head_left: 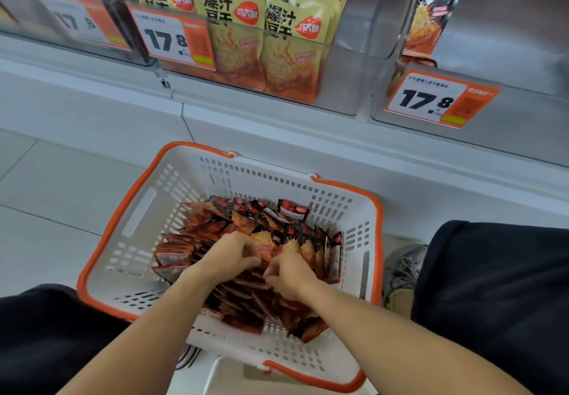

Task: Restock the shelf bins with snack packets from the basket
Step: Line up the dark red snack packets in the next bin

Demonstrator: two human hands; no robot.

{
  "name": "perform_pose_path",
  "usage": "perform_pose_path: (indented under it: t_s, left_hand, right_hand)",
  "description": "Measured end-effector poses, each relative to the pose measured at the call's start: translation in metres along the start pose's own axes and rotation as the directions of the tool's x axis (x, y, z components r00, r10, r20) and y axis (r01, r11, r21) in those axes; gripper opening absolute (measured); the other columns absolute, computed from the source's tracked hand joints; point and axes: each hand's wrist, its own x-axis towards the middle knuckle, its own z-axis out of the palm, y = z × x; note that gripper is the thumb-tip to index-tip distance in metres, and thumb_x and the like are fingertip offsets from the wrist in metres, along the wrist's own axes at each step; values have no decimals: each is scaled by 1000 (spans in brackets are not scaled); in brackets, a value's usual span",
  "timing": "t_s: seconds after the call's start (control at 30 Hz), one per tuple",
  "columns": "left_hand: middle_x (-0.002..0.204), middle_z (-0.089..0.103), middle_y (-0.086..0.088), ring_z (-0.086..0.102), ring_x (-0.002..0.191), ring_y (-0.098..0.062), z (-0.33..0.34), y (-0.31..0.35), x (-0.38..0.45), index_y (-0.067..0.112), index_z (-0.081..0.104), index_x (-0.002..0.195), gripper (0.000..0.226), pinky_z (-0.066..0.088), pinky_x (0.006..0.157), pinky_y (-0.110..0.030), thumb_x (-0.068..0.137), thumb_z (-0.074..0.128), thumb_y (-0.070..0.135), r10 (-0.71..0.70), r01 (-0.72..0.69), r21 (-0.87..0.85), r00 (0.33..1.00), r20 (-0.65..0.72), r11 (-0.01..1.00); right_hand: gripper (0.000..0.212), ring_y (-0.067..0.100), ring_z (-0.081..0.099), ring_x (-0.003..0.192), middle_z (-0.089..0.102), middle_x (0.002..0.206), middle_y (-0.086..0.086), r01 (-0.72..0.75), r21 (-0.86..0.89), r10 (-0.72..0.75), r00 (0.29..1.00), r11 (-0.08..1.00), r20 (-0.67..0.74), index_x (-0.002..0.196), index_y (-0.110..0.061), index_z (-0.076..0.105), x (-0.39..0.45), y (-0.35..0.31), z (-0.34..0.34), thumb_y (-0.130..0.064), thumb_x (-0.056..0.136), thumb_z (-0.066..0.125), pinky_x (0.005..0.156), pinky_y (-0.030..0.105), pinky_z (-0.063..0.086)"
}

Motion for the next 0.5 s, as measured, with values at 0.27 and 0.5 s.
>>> perform_pose_path:
  t_s: [0.27, 0.5]
  left_hand:
    - [111, 71, 3, 65, 98, -13, 7, -25, -8, 17, 73, 108, 33, 54, 87, -31, 82, 78, 35, -218, 156, 282, 954, 204, 947]
    - [133, 48, -2, 34, 134, -29, 24, -28, -23, 25, 65, 128, 45, 40, 108, -43, 86, 74, 38, -264, 167, 372, 937, 230, 913]
  right_hand:
    - [44, 22, 63, 109, 65, 116, 3, -50, 42, 42, 984, 998, 172, 130, -21, 61, -2, 9, 1, -42, 92, 68, 89, 31, 49]
    - [61, 24, 47, 100, 43, 124, 7, -54, 8, 52, 987, 999, 150, 114, -20, 52, -3, 14, 46, -39, 70, 89, 84, 33, 43]
